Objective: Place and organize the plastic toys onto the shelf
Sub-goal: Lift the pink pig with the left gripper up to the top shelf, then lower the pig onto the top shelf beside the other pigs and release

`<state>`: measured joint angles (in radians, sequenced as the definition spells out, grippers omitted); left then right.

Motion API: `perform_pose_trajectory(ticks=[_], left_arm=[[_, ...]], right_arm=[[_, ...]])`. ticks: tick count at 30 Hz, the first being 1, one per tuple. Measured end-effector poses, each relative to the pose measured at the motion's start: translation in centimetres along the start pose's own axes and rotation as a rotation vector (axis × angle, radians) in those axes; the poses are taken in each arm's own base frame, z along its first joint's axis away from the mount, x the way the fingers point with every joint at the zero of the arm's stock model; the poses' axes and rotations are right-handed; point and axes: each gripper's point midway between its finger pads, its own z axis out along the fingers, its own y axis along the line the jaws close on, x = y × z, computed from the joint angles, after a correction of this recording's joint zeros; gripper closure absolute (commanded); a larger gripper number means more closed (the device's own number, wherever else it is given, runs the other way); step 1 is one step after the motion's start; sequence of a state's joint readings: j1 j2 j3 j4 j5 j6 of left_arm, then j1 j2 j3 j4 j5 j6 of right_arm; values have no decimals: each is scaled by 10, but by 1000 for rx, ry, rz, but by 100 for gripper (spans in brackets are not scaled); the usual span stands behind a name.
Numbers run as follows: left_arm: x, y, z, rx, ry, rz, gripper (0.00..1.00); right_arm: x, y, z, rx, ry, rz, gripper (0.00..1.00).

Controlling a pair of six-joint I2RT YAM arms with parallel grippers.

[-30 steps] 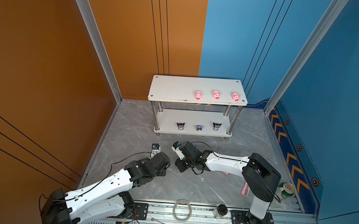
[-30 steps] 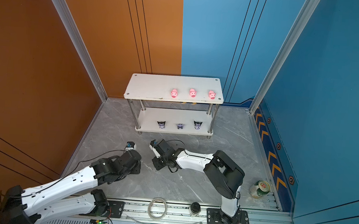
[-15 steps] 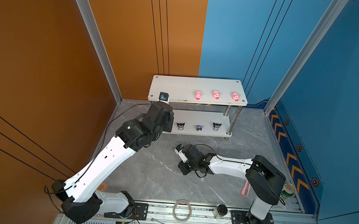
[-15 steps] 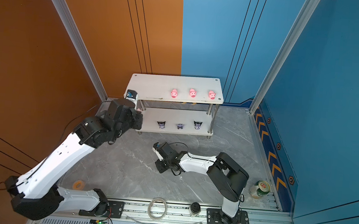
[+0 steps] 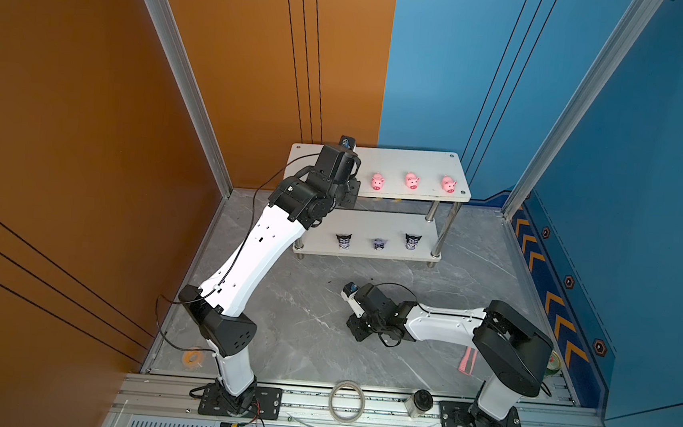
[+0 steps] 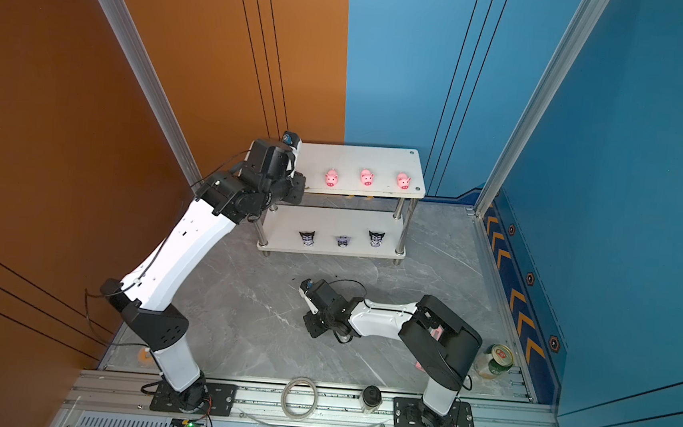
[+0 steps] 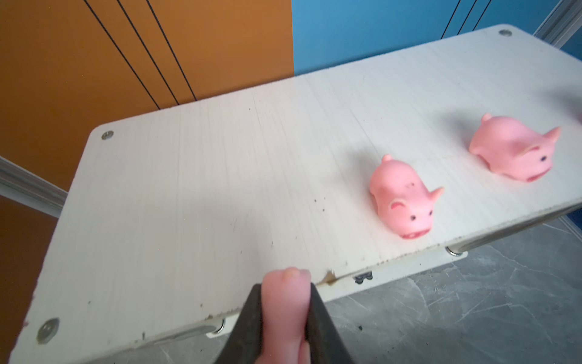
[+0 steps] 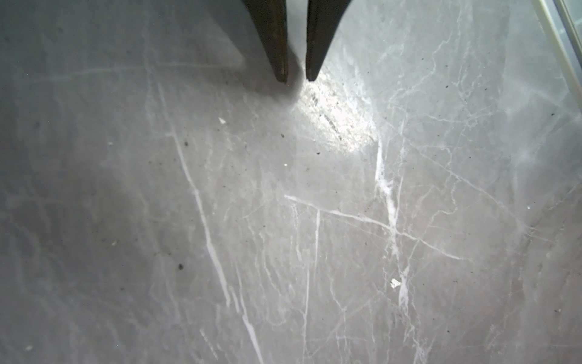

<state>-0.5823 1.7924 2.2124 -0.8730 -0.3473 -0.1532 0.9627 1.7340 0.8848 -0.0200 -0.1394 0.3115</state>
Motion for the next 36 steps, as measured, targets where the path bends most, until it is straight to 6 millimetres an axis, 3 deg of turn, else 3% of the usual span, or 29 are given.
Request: perform_pose_trajectory(ticks=[7,16,25,36], left_arm=[[-18,-3,17,20,-23,-26,77],[-3,4,41,-7,33,-39,74],[-4,8,40,-30,28,-63,60],[-5,12,40,-57,23,-71,59]], right_arm=[[0,-1,0,5,-5,0,85],[2,-2,1,6,-3,0,85],[2,-2,1,5,-3,0,85],[2,-2,1,5,-3,0,85]])
